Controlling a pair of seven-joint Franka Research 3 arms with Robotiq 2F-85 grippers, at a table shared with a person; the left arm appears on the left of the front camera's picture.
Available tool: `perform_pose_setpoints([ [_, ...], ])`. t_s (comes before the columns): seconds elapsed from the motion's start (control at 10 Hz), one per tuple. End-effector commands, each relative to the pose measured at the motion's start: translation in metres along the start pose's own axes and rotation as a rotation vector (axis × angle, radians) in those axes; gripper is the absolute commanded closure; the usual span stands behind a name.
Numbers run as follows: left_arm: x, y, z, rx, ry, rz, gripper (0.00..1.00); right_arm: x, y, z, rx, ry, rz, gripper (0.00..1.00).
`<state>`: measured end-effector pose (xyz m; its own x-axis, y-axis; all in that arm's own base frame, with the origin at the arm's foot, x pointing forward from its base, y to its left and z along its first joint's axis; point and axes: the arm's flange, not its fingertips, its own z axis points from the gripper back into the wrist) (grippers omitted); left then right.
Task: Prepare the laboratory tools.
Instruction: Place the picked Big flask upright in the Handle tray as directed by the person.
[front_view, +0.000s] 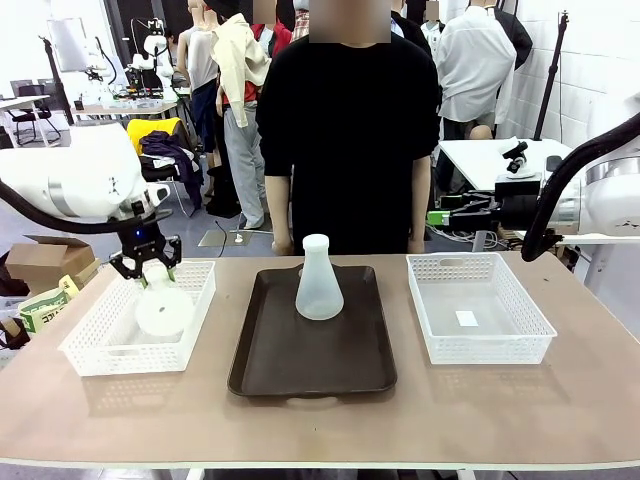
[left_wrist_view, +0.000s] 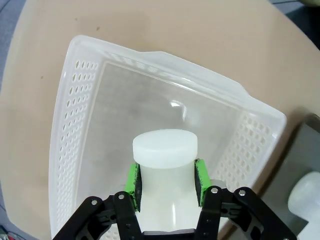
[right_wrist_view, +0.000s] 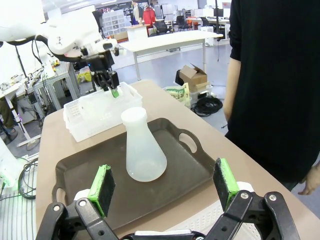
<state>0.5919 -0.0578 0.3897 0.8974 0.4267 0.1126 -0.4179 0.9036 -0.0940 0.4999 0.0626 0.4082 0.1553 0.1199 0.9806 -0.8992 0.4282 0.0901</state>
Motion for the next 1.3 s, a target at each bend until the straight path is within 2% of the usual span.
perform_pose_setpoints([
  [0.0, -0.010, 0.007, 0.030, -0.053, 0.046, -0.042, 1.00, 0.000, 0.001, -0.001, 0.003, 0.003, -0.004, 0.00],
  [0.3, -0.018, 0.013, 0.074, -0.121, 0.029, -0.097, 1.00, 0.000, 0.001, -0.001, 0.003, 0.003, -0.004, 0.00],
  [0.6, -0.052, 0.011, 0.112, -0.195, -0.035, -0.226, 1.00, 0.000, 0.001, -0.001, 0.003, 0.003, -0.004, 0.00],
  [1.0, -0.069, 0.014, 0.121, -0.239, -0.066, -0.266, 1.00, 0.000, 0.001, -0.001, 0.003, 0.003, -0.004, 0.00],
  [1.2, -0.068, 0.007, 0.125, -0.202, -0.057, -0.259, 1.00, 0.000, 0.001, -0.001, 0.003, 0.003, -0.004, 0.00],
])
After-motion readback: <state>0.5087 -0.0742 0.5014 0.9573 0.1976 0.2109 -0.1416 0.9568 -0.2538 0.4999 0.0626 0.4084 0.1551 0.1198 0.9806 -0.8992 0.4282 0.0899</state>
